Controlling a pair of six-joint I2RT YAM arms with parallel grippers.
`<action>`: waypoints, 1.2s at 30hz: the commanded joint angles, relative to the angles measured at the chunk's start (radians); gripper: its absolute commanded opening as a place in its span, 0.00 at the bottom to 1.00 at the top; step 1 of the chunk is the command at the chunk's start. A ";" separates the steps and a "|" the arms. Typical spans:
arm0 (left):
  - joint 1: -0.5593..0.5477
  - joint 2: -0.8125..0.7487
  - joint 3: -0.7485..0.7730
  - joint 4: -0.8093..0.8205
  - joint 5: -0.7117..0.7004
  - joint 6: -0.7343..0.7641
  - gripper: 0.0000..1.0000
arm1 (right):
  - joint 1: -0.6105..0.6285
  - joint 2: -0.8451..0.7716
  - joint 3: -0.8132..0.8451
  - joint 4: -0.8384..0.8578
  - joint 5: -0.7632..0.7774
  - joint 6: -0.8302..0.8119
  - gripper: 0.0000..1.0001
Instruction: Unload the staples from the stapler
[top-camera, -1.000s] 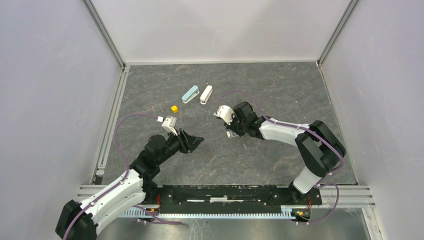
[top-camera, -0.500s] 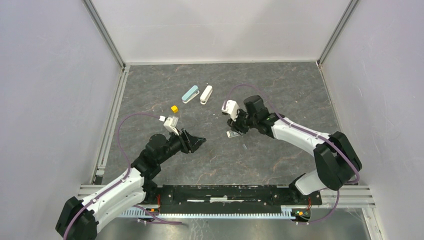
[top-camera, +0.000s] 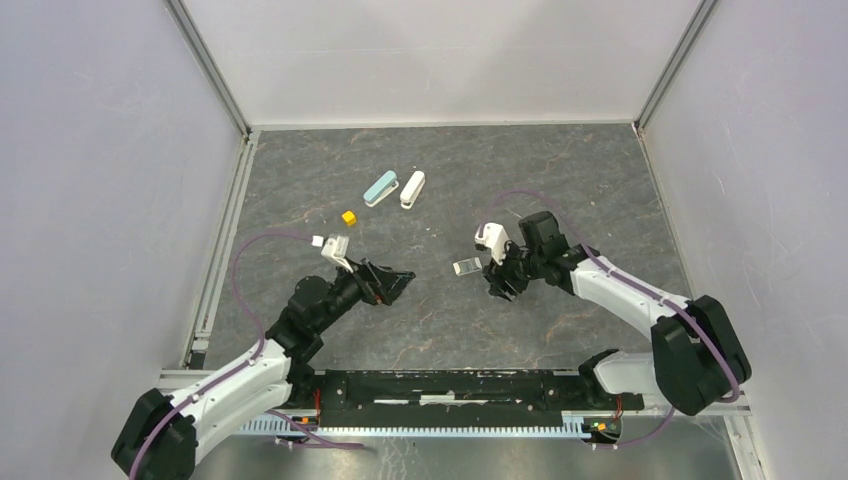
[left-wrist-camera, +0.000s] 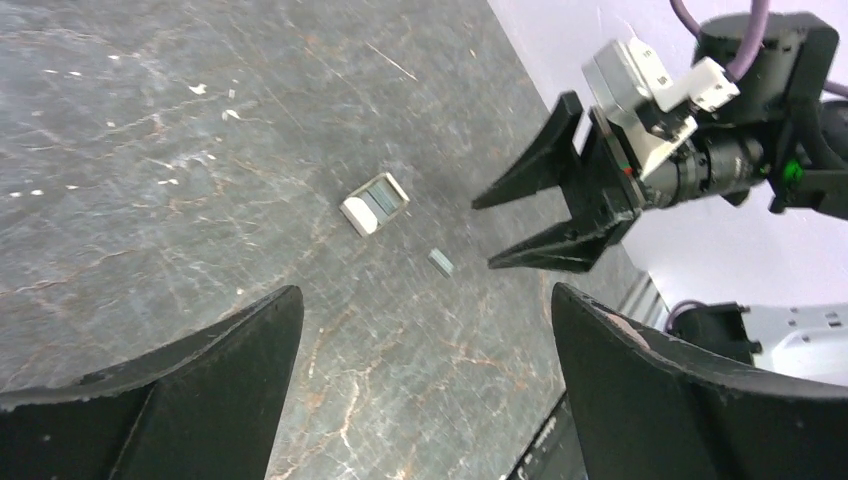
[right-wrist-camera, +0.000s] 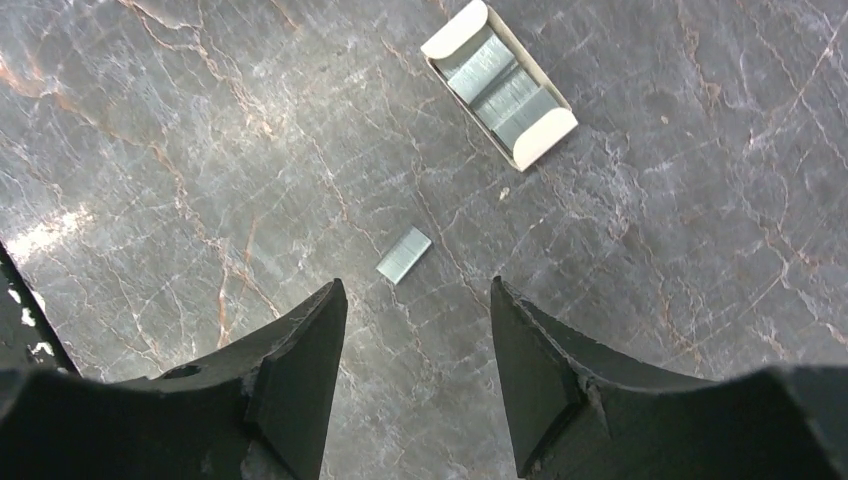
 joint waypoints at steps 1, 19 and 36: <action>0.004 -0.011 -0.088 0.189 -0.139 -0.117 1.00 | -0.007 -0.032 -0.006 0.046 0.037 0.014 0.61; -0.334 0.580 0.479 -0.324 -0.320 -0.239 0.61 | -0.274 -0.148 0.000 0.030 -0.053 0.017 0.61; -0.566 1.187 1.197 -0.970 -0.635 -0.509 0.41 | -0.345 -0.180 -0.009 0.044 -0.064 0.045 0.62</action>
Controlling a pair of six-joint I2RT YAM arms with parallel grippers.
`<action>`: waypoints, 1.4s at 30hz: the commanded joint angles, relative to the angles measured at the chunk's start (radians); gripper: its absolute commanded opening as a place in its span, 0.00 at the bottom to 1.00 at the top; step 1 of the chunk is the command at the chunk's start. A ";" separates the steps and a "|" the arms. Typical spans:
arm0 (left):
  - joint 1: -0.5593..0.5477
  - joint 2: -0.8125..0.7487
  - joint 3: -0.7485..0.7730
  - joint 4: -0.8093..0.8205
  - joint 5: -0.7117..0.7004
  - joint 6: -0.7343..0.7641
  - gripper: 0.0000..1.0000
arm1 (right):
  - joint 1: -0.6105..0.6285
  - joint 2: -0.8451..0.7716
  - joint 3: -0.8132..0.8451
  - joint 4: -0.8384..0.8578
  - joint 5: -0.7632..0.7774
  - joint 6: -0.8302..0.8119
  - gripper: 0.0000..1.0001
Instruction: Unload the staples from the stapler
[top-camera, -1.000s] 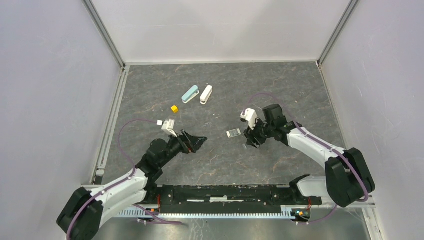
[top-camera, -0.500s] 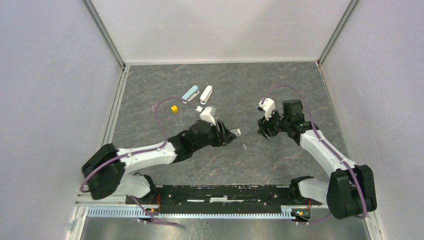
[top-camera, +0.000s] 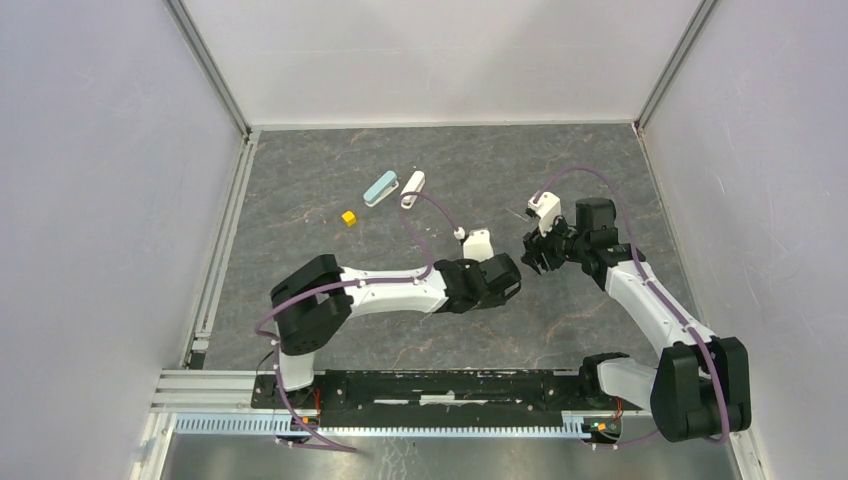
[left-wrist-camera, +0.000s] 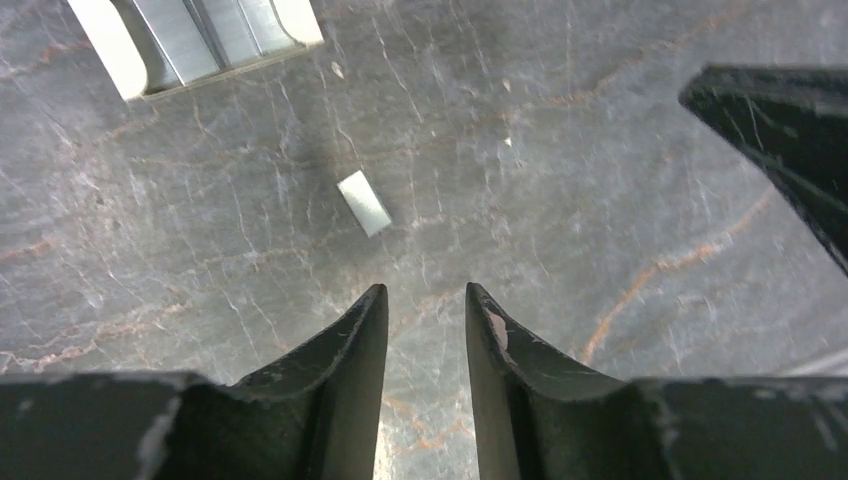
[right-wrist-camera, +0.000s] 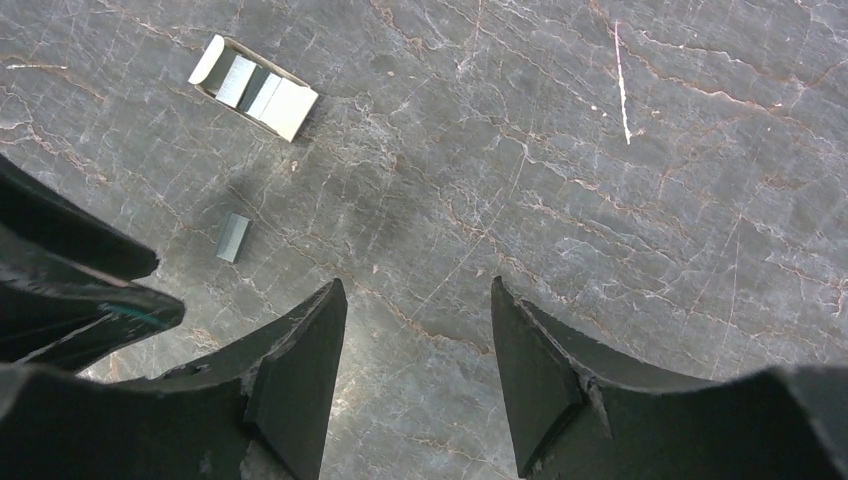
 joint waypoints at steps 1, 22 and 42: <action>0.003 0.083 0.141 -0.201 -0.105 -0.070 0.39 | -0.004 -0.025 0.004 0.036 -0.022 0.012 0.62; 0.031 0.180 0.210 -0.226 -0.105 -0.070 0.31 | -0.005 -0.023 -0.002 0.039 -0.028 0.012 0.62; 0.052 0.227 0.235 -0.227 -0.064 -0.053 0.24 | -0.004 -0.021 -0.008 0.043 -0.033 0.007 0.63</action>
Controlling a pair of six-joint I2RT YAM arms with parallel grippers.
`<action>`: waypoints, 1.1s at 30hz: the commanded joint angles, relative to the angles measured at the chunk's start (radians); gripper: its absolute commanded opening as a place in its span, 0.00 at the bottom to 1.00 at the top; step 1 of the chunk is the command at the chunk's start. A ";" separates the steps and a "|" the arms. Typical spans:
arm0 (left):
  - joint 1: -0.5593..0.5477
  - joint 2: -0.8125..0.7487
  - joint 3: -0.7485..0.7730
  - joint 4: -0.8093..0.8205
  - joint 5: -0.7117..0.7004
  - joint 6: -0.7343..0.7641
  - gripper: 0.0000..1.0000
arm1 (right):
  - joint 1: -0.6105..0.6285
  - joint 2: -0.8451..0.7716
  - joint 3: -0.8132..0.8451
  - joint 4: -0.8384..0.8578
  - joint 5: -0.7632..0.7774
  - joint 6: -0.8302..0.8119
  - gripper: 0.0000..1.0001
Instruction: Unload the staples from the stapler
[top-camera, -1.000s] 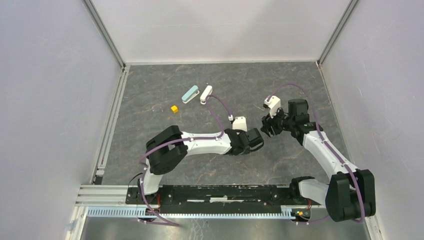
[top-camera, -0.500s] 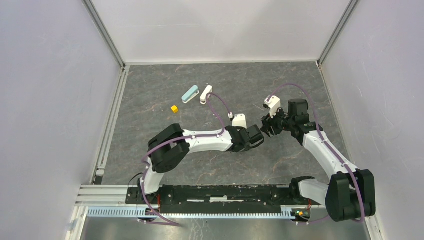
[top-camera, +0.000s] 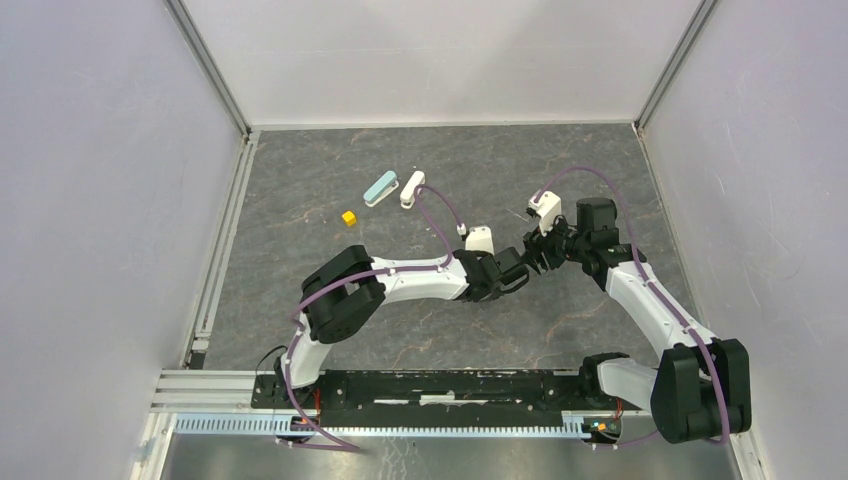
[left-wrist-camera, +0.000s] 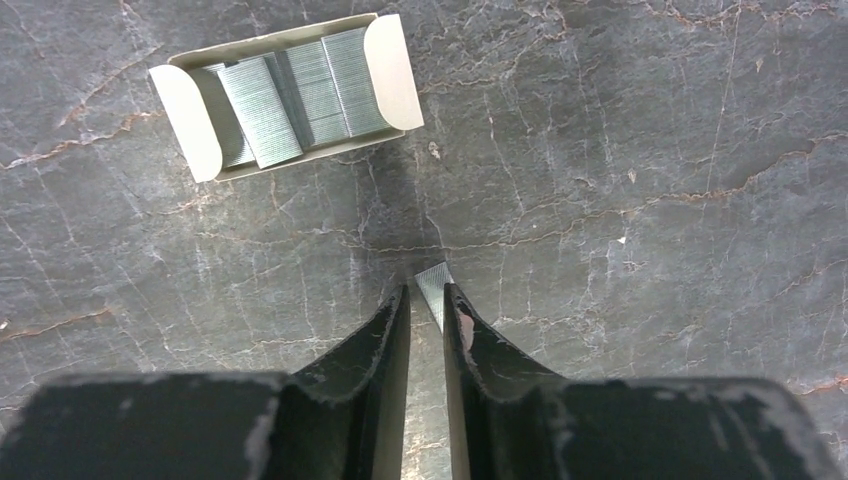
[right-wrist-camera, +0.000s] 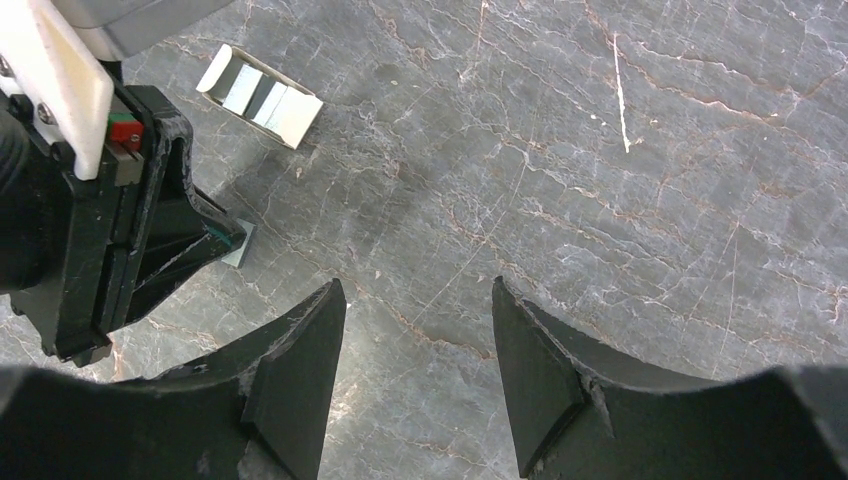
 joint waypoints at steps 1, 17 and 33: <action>0.005 0.019 0.031 -0.003 0.009 -0.027 0.24 | -0.004 -0.014 -0.008 0.036 -0.022 0.003 0.63; 0.006 -0.014 -0.002 0.033 0.024 0.009 0.07 | -0.004 -0.022 -0.008 0.037 -0.030 0.004 0.63; 0.010 -0.364 -0.429 0.493 -0.023 0.164 0.02 | -0.004 -0.066 -0.041 0.081 -0.180 0.031 0.69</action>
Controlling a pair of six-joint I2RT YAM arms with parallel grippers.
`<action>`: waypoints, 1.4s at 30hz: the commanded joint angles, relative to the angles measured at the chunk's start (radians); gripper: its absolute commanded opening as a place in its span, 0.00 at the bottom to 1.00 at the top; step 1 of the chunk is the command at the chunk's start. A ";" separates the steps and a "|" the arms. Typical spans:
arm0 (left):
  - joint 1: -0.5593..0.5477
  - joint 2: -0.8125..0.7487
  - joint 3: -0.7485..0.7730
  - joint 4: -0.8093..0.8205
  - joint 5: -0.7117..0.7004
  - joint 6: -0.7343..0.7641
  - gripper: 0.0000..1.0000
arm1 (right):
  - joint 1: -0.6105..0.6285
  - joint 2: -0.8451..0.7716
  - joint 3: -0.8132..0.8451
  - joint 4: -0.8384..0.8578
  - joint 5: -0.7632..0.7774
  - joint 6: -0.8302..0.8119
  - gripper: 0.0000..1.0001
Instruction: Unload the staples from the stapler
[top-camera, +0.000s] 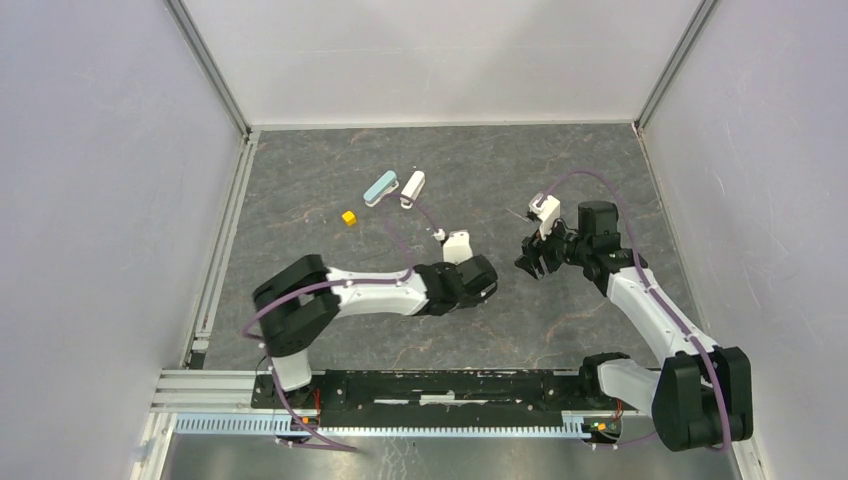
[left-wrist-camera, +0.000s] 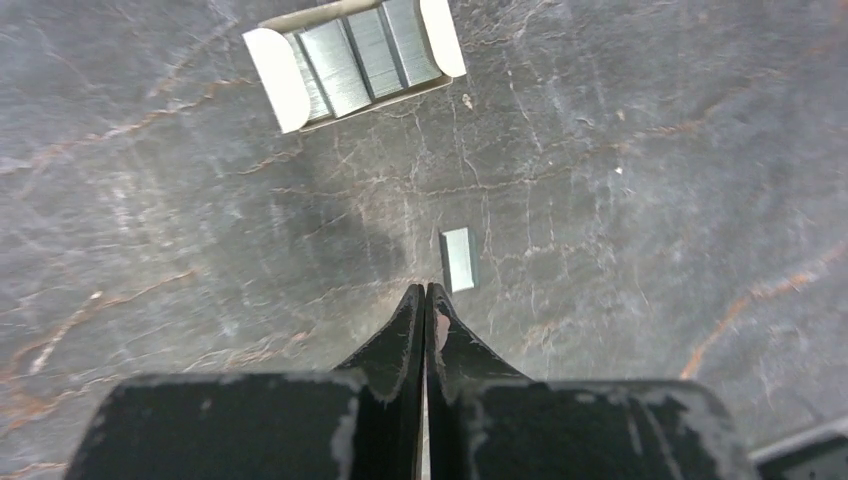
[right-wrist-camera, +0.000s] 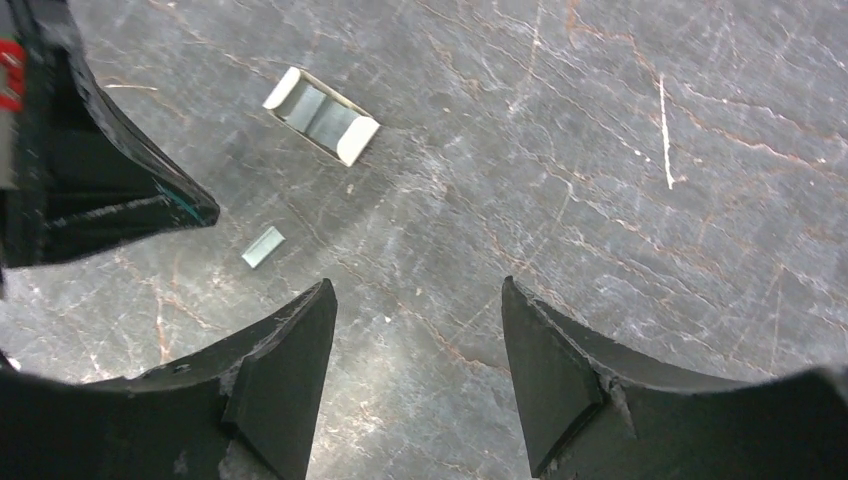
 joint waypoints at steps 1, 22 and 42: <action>0.008 -0.195 -0.184 0.306 -0.057 0.113 0.02 | -0.004 -0.047 -0.023 0.073 -0.119 0.030 0.70; 0.048 -0.056 0.031 0.048 0.164 0.174 0.46 | -0.135 -0.044 -0.040 0.121 -0.146 0.143 0.76; 0.015 0.191 0.391 -0.345 0.090 0.159 0.51 | -0.195 -0.041 -0.037 0.111 -0.146 0.143 0.76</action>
